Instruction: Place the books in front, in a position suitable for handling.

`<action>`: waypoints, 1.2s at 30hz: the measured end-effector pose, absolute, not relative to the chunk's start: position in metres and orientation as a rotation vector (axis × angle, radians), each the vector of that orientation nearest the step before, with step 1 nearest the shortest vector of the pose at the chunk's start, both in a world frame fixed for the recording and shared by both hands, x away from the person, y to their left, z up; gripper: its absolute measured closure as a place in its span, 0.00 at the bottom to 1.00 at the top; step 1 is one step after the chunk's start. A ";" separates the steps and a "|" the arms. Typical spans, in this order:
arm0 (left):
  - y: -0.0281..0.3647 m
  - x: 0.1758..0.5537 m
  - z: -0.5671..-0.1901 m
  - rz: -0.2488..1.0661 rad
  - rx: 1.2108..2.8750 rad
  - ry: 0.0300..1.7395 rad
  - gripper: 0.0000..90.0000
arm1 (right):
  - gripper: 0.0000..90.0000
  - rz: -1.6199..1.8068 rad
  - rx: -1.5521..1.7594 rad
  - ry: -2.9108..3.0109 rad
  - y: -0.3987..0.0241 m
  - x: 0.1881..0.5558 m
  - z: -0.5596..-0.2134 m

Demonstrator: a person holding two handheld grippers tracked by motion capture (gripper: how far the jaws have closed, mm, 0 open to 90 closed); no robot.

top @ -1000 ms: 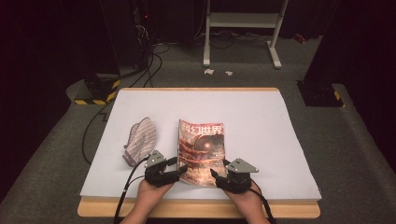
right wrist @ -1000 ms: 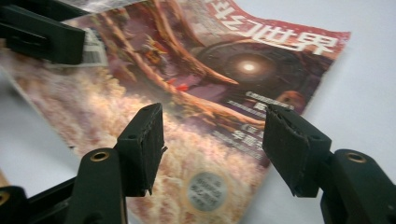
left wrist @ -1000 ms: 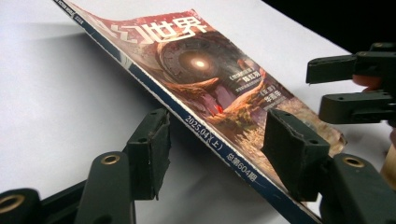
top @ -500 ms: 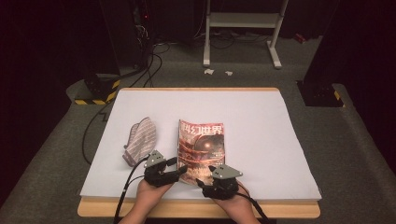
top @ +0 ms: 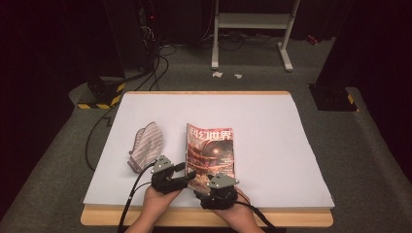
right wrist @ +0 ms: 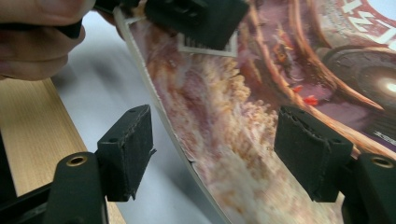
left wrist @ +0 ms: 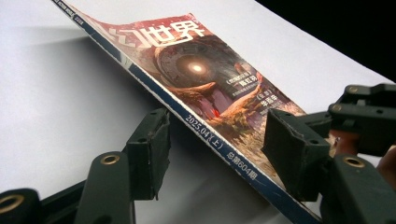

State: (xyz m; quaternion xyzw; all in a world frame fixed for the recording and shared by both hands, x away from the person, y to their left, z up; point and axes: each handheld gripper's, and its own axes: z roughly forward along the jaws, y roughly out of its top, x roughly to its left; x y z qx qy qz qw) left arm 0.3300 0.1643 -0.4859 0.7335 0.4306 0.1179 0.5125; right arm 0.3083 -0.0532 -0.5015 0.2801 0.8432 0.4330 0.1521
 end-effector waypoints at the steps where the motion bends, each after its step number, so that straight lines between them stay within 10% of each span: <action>1: 0.164 0.330 -0.485 0.283 1.764 1.036 0.46 | 0.30 1.230 0.792 2.419 -0.051 0.308 -0.502; 13: 0.162 0.331 -0.483 0.277 1.756 1.046 0.46 | 0.31 1.070 0.810 2.385 -0.039 0.313 -0.511; 36: 0.200 0.336 -0.479 0.478 1.840 1.066 0.40 | 0.71 1.125 0.802 2.288 -0.061 0.310 -0.501</action>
